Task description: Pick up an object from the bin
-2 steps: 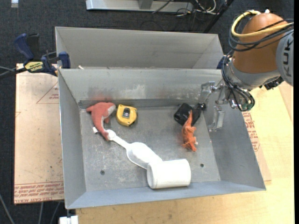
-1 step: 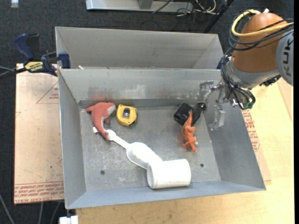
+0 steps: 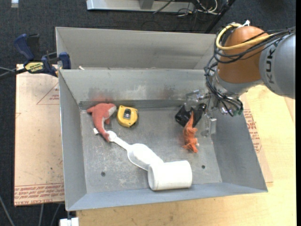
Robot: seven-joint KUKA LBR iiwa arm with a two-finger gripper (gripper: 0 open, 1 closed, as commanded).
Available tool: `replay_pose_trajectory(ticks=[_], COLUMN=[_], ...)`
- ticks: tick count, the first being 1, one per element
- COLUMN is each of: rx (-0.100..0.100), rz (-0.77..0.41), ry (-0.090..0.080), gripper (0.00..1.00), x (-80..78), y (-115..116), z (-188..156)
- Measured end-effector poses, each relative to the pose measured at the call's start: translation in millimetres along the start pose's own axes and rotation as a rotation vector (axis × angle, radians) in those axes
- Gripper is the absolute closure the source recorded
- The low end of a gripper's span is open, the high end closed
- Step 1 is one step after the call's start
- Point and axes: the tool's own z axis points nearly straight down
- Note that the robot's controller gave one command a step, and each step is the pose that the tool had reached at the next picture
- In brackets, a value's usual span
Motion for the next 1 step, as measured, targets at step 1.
replay_pose_trajectory(ticks=[1], rx=[-0.003], rz=[0.108], ry=[-0.001], gripper=[0.00], x=[10.9], y=[8.4], z=[47.4])
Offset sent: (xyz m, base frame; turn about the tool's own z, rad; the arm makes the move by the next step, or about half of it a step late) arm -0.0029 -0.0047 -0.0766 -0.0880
